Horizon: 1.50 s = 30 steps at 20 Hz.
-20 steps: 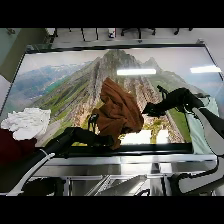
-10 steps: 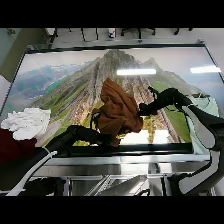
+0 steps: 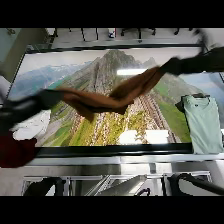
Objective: Fold the shirts.
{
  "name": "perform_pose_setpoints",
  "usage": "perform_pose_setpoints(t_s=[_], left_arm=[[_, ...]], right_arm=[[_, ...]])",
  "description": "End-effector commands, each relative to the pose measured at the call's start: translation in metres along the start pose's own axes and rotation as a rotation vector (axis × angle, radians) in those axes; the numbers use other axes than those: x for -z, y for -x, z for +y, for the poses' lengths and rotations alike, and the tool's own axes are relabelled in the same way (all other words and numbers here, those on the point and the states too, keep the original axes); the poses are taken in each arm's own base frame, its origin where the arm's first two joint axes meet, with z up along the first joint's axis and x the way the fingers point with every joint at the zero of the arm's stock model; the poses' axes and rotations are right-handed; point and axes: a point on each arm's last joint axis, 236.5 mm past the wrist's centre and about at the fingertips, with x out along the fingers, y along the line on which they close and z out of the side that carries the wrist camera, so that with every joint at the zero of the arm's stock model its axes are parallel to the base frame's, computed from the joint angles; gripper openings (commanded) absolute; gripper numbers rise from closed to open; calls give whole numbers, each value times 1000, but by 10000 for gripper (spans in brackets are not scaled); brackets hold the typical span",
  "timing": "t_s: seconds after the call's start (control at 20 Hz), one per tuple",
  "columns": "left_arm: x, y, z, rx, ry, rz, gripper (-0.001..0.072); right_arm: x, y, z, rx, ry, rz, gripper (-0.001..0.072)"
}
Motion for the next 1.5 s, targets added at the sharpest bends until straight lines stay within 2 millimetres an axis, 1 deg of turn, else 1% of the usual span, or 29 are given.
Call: perform_pose_setpoints(t_s=[0.0,0.05,0.1,0.15,0.2,0.25,0.3,0.35,0.4,0.45,0.5,0.55,0.6,0.7,0.8,0.9,0.95,1.0,1.05,1.1,1.15,1.2,1.25,1.3,1.35,1.4,1.45], left_arm=[[-86,146,-77,-9,-194,-418,13],[-96,174,-94,-27,-243,-491,14],[-102,196,-110,-52,-290,-548,13],[-106,211,-120,-82,-324,-580,14],[-109,219,-127,-109,-345,-594,14],[-112,223,-129,-135,-359,-593,13],[-115,219,-126,-156,-358,-568,13],[-116,210,-118,-175,-347,-517,14],[-117,198,-107,-188,-329,-455,14],[-117,183,-91,-208,-303,-387,14],[-118,167,-72,-225,-278,-321,14],[-117,148,-48,-245,-254,-250,14],[-114,127,-26,-245,-229,-176,14],[-98,76,18,-203,-151,-11,14],[-69,12,67,-175,-107,165,14],[-24,-55,116,-148,-100,342,14],[2,-89,143,-136,-100,427,14],[24,-118,171,-141,-77,488,14],[44,-146,207,-163,-31,534,14],[60,-168,244,-196,23,560,14],[75,-189,281,-224,83,591,14],[89,-204,311,-237,132,628,14],[104,-218,336,-233,171,679,14],[113,-231,352,-218,192,723,14],[116,-244,363,-195,195,754,14],[113,-256,369,-175,181,765,14],[104,-269,370,-157,145,758,14]], right_arm=[[-69,164,122,87,295,-453,20],[-73,200,150,118,361,-559,20],[-74,232,177,150,428,-660,20],[-73,260,199,182,480,-748,20],[-70,279,214,212,513,-813,20],[-69,293,223,237,536,-861,20],[-69,303,227,260,550,-894,20],[-70,305,226,271,552,-905,20],[-74,303,221,273,544,-899,20],[-80,294,210,271,524,-877,20],[-85,279,194,260,495,-831,20],[-89,259,176,235,458,-766,20],[-92,234,153,208,406,-686,20],[-91,178,103,166,304,-510,20],[-80,111,57,112,209,-333,20],[-56,33,4,90,100,-160,20],[-37,-8,-31,111,42,-79,20],[-20,-43,-67,144,-15,-22,20],[-3,-74,-105,188,-82,16,20],[16,-103,-144,229,-159,42,20],[31,-128,-175,250,-221,60,20],[43,-147,-199,262,-262,67,20],[50,-163,-218,270,-301,57,20],[52,-177,-234,271,-345,27,20],[51,-185,-247,279,-375,-12,20],[45,-187,-261,299,-388,-56,20],[39,-184,-271,321,-388,-94,20]])
